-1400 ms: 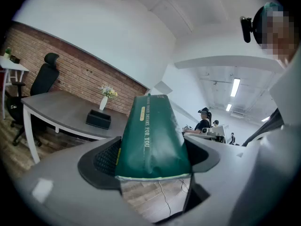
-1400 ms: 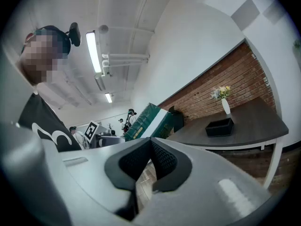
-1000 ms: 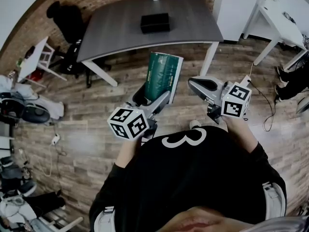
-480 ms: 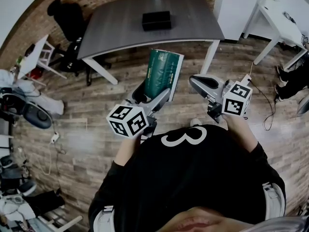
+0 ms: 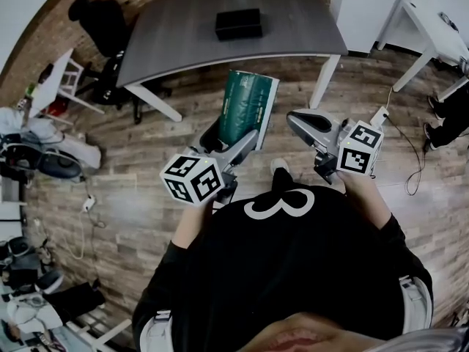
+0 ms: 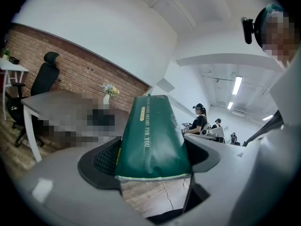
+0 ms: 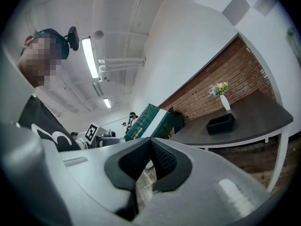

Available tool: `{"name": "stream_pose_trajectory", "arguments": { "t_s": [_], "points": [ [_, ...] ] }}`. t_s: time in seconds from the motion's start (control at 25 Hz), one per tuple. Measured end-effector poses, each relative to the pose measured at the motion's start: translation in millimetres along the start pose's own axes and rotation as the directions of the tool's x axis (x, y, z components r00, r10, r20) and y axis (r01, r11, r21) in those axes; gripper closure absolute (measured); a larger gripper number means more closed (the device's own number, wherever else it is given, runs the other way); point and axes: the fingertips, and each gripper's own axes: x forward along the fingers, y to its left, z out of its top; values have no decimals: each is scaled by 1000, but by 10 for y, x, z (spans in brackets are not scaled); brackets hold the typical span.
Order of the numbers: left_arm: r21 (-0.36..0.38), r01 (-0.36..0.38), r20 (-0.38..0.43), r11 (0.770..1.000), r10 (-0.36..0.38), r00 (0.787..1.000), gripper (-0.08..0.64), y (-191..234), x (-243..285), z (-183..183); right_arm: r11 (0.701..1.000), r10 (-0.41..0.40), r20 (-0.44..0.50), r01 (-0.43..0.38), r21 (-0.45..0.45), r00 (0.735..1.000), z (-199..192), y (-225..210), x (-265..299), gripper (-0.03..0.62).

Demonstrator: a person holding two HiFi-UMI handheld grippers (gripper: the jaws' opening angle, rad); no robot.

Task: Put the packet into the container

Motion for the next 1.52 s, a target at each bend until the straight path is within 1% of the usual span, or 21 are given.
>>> {"name": "stream_pose_trajectory", "arguments": {
  "t_s": [0.16,0.44,0.64,0.84,1.08,1.28,1.4,1.52],
  "points": [
    [-15,-7,-26,1000,7,1000,131,186,252,28,999,9,2,-9,49,1000,38,-333,113,591],
    [-43,-22,-75,999,19,997,131,641,895,134,995,6,-12,-5,99,1000,228,-1139,398,591],
    [-33,-44,-73,998,41,996,130,1013,1344,435,994,10,1,-10,112,1000,506,-1672,616,591],
    [-3,-43,-50,999,43,998,130,1164,1757,794,994,9,15,-11,108,1000,834,-2129,713,591],
    [32,-62,0,998,62,998,130,1335,1858,1033,998,30,16,-31,63,999,1055,-2276,904,591],
    [46,-60,26,997,59,998,131,1597,1933,1243,998,22,3,-22,62,1000,1128,-2415,1126,591],
    [77,-49,27,996,47,999,130,1743,2042,1338,998,4,1,-4,70,1000,1157,-2555,1233,591],
    [130,-38,-2,991,39,999,130,1957,2174,1387,996,-25,10,24,82,1000,1203,-2709,1387,591]
  ]
}}
